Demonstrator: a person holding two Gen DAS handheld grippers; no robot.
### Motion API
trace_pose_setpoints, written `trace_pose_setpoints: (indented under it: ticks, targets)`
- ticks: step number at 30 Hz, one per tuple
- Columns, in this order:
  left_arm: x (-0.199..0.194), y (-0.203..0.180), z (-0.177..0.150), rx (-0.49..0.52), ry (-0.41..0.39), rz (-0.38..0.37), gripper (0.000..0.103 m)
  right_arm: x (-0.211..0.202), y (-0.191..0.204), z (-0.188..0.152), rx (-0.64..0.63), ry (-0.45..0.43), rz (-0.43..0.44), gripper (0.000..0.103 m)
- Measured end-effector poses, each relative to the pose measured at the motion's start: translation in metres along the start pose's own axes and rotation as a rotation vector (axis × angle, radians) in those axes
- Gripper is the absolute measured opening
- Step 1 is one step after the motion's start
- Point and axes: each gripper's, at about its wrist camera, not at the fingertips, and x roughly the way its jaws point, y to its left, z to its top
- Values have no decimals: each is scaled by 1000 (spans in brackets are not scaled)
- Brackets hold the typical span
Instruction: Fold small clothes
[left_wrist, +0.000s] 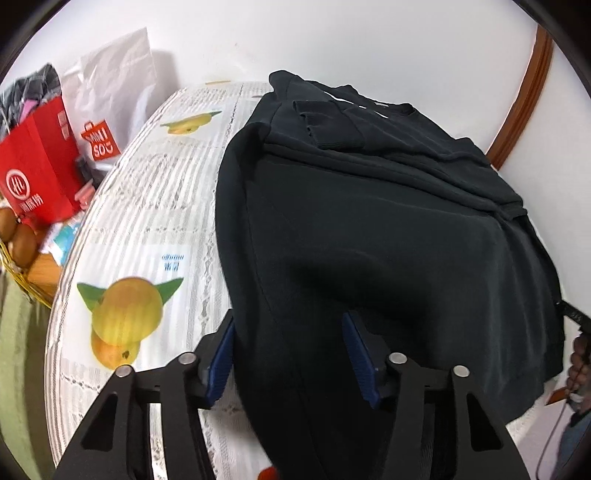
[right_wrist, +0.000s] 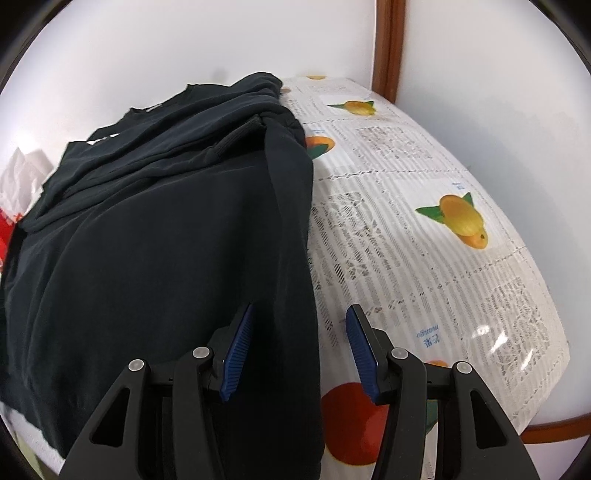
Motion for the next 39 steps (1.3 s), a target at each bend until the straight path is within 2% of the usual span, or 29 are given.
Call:
trace_pose_setpoints:
  ticks: [1,3,5,8,11,18,21,22,24,25,26,30,39]
  targets:
    - [-2,2,-1,-1,2,-2,43,-1,0,-2,-6,-8,8,49]
    - [-5,4,-5,-11,4,-21,35,-4,3,-6,-20,-18,27,40]
    - [-8,9,-9,-38,7,-50,26,-6,7,-9,-41,-23,72,14]
    - [-10,14,-14,-65,13,-73,14,-9,11,-12,-75,-47,63,9]
    - [-14,15,-18,-64,15,-80,10,-13,-1,-14,-51,-75,62,8]
    - [-22,18,-34,-77,37,-82,9,-16,-20,-15,-22,-59,85,8]
    - [-25,24,-42,-104,46,-128,9,-17,-23,-21,-4,-36,114,11]
    - [-25,26,-44,-117,54,-157,10,-18,-24,-24,2,-29,127,16]
    - [-27,28,-47,-138,66,-219,18,-21,-25,-27,10,-23,162,27]
    - [-27,28,-48,-140,61,-248,25,-23,-25,-29,13,-25,186,37]
    - [-28,27,-49,-134,57,-255,30,-24,-24,-32,14,-28,197,41]
    - [-29,12,-47,-82,39,-227,37,-24,-6,-36,-16,-50,181,43]
    - [-21,-5,-28,-48,42,-180,37,-16,17,-30,-60,-69,138,44]
